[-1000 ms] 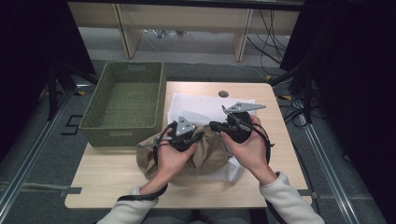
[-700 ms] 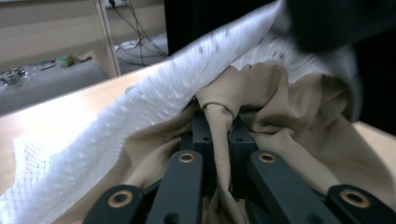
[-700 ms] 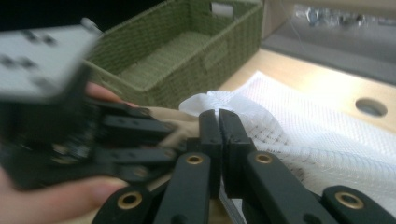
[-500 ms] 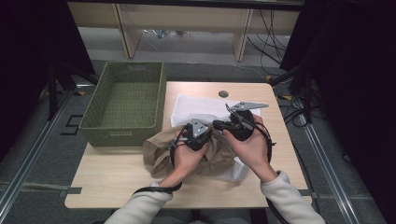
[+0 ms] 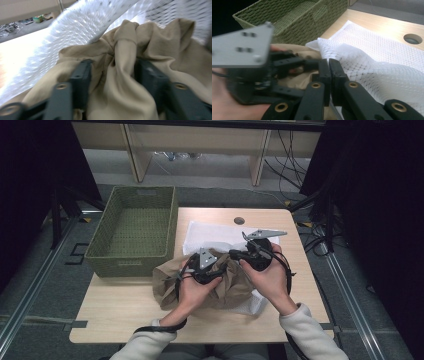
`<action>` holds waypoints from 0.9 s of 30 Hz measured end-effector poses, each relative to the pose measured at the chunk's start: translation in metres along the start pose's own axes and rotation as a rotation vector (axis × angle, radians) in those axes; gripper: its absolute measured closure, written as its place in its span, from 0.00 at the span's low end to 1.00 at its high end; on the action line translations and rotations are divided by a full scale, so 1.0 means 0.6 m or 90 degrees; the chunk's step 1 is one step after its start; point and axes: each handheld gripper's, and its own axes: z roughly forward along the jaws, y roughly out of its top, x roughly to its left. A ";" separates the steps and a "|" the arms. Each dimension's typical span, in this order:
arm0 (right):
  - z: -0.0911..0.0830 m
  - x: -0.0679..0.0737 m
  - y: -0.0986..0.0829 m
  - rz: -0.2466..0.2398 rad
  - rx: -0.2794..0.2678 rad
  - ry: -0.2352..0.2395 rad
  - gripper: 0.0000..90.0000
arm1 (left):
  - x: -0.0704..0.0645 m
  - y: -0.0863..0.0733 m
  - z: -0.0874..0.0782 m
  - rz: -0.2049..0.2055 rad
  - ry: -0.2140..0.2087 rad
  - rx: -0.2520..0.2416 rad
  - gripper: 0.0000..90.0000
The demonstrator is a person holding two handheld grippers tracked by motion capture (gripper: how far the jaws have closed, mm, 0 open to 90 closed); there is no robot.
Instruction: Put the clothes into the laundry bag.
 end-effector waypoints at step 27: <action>0.001 -0.007 0.001 0.005 0.014 -0.004 1.00 | -0.092 -0.046 -0.015 0.221 -0.077 0.094 0.19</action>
